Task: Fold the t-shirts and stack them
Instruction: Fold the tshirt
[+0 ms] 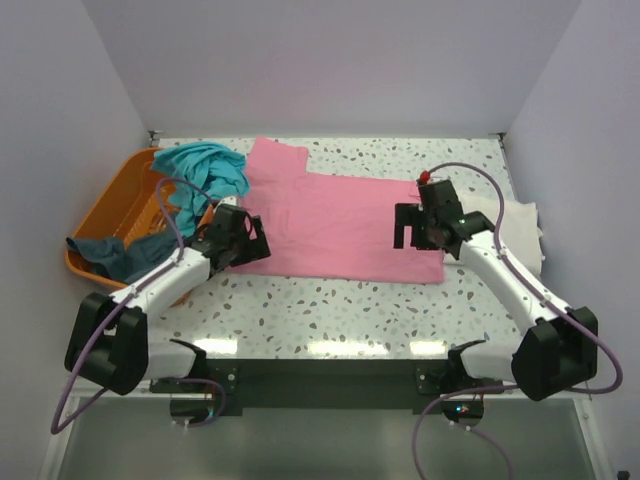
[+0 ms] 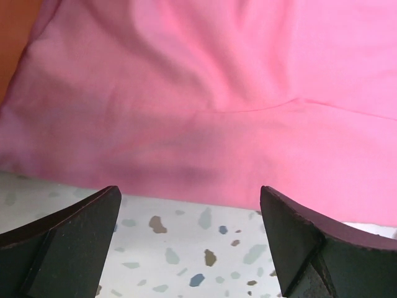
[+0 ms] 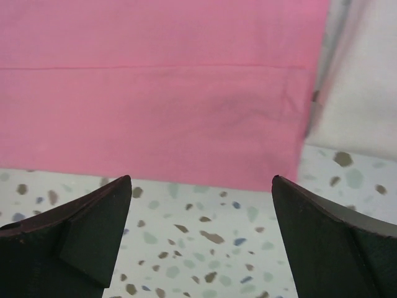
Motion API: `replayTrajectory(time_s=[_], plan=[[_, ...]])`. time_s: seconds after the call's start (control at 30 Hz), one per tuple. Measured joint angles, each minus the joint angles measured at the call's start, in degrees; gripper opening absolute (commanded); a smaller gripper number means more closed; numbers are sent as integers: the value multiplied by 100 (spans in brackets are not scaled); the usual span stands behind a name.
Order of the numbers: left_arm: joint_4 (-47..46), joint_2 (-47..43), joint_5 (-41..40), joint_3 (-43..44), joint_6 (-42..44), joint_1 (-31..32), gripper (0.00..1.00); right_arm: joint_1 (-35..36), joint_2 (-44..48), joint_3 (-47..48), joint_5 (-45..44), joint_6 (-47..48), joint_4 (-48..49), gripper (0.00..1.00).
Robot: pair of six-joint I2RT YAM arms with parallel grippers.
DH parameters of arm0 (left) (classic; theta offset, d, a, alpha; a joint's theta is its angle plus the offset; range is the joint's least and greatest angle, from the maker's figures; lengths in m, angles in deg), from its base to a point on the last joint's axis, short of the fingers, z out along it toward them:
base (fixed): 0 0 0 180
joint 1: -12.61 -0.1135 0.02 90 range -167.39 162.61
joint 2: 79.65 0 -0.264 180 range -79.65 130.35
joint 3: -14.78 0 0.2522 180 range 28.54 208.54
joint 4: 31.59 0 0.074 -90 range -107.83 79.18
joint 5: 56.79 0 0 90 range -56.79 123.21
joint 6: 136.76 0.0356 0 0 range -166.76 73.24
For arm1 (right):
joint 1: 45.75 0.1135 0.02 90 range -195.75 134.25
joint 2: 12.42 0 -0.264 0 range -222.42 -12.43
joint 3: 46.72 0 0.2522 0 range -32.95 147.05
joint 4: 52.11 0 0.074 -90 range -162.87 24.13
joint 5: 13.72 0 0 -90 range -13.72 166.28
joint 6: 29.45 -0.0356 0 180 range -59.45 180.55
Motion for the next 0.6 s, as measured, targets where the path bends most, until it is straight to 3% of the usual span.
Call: replayTrajectory(time_s=[0.2, 0.4, 0.6], plan=[[-118, 302, 116, 431, 0, 92, 100, 409, -391, -352, 730, -601, 1095, 99], [-195, 1318, 72, 688, -39, 92, 100, 911, -1777, -254, 603, -909, 1414, 99], [-319, 1401, -57, 442, -188, 98, 100, 1051, -2273, -328, 264, -1023, 1537, 98]])
